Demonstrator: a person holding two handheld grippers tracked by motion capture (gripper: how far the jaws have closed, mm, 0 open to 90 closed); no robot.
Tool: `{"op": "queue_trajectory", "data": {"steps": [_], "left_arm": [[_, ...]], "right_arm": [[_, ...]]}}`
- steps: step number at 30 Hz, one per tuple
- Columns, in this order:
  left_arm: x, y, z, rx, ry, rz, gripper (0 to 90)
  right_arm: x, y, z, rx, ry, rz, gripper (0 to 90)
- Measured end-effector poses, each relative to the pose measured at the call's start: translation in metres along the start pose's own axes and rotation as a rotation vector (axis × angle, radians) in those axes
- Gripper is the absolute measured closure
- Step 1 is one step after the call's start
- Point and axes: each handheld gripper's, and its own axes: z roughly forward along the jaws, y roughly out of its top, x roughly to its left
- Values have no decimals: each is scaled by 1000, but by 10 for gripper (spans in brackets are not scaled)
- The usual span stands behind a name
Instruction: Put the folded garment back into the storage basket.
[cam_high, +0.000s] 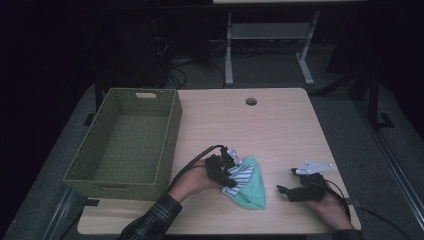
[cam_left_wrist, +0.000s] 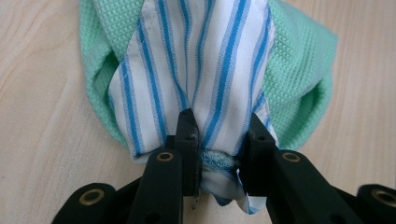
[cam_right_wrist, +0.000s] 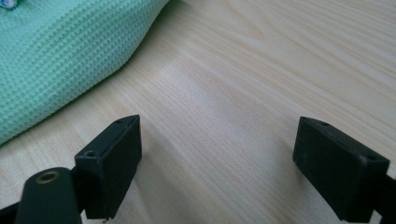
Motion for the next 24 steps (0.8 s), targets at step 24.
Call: {"op": "queue_trajectory", "data": {"steps": [24], "left_arm": [[4, 4, -63, -98, 45, -46, 720]], "right_arm": [[0, 0, 0, 2, 1, -4, 149]]}}
